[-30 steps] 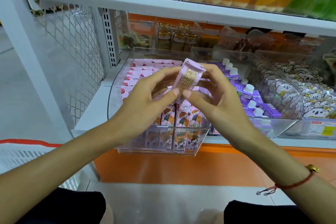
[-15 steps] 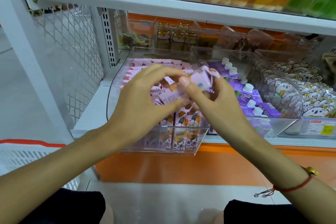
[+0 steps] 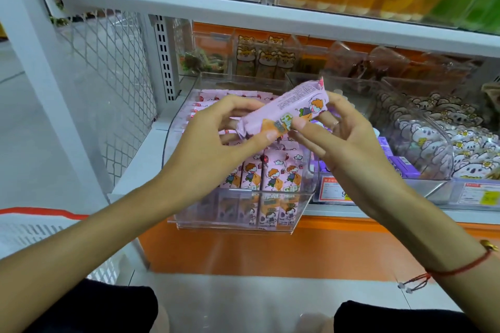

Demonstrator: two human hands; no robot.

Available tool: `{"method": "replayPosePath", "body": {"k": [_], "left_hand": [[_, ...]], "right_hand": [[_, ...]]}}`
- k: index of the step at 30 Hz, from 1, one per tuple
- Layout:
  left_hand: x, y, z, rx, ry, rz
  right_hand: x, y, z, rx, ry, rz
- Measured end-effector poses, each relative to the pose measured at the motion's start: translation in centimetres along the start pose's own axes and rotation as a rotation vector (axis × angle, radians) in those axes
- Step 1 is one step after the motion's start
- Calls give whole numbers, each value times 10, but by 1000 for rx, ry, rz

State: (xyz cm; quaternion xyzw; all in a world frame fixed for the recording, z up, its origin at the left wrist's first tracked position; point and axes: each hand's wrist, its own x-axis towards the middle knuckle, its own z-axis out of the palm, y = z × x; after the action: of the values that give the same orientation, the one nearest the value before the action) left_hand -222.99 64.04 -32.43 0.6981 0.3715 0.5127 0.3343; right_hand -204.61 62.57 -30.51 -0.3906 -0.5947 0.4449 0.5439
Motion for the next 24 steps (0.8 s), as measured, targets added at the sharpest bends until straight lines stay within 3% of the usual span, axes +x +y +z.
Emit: {"method": "replayPosePath", "body": {"k": [8, 12, 17, 21, 24], "left_hand": [[0, 3, 2, 41, -60, 43], [7, 7, -7, 21, 56, 87], [16, 1, -26, -66, 293, 46], [14, -4, -25, 16, 212, 66], [15, -8, -23, 7, 131, 107]], "right_hand": [[-2, 2, 11, -340, -104, -236], [1, 5, 14, -402, -44, -231], [5, 22, 12, -1031, -79, -257], [4, 35, 20, -1495, -214, -301], [3, 36, 22, -1548, -235, -287]]}}
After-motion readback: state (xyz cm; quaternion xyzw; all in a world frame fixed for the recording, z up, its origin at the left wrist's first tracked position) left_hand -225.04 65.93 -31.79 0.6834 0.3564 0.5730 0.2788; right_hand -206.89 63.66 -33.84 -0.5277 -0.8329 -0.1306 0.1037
